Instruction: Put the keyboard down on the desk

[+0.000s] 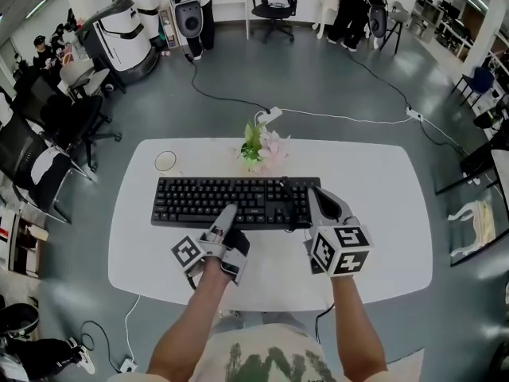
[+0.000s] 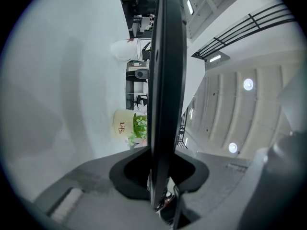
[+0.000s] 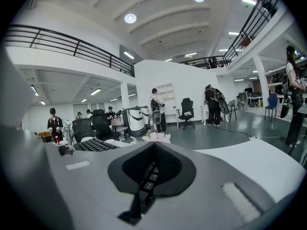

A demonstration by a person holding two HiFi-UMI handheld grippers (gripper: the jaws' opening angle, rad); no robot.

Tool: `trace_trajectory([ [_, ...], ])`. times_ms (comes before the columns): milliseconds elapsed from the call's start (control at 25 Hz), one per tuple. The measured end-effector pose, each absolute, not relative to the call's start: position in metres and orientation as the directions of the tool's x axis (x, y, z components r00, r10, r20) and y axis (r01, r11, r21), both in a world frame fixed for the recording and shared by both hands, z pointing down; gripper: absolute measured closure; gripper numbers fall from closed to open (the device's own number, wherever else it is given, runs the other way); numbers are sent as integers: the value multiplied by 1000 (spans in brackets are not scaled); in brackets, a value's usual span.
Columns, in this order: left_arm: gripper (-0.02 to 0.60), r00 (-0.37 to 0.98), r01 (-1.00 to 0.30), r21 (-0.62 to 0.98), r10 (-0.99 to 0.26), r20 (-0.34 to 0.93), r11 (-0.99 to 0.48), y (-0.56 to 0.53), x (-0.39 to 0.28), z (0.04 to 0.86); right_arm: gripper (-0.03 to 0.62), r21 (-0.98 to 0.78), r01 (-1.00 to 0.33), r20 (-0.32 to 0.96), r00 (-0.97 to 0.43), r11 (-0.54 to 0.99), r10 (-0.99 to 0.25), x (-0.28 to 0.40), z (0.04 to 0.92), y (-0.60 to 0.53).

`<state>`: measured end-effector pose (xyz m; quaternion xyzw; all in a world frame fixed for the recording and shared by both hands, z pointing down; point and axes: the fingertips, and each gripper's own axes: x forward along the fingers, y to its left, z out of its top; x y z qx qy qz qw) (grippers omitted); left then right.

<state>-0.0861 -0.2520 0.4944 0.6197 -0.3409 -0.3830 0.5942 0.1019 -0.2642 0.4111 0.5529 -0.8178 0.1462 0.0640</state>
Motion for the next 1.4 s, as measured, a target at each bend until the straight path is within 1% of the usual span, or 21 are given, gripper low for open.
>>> trace_trajectory([
  [160, 492, 496, 51, 997, -865, -77, -60, -250, -97, 494, 594, -159, -934, 266, -353, 320, -897, 90, 408, -255],
  [360, 493, 521, 40, 998, -851, -67, -54, -248, -109, 498, 594, -140, -942, 269, -331, 304, -904, 74, 406, -246],
  [560, 492, 531, 46, 997, -843, -83, -69, -250, -112, 494, 594, -133, -949, 278, -314, 288, -908, 67, 402, -244],
  [1120, 493, 548, 67, 998, -835, -51, -17, -251, -102, 519, 594, -137, -951, 313, -306, 277, -899, 58, 415, -246],
  [1400, 492, 546, 53, 999, -837, -18, 13, -255, -99, 536, 594, -145, -952, 333, -303, 269, -893, 61, 426, -248],
])
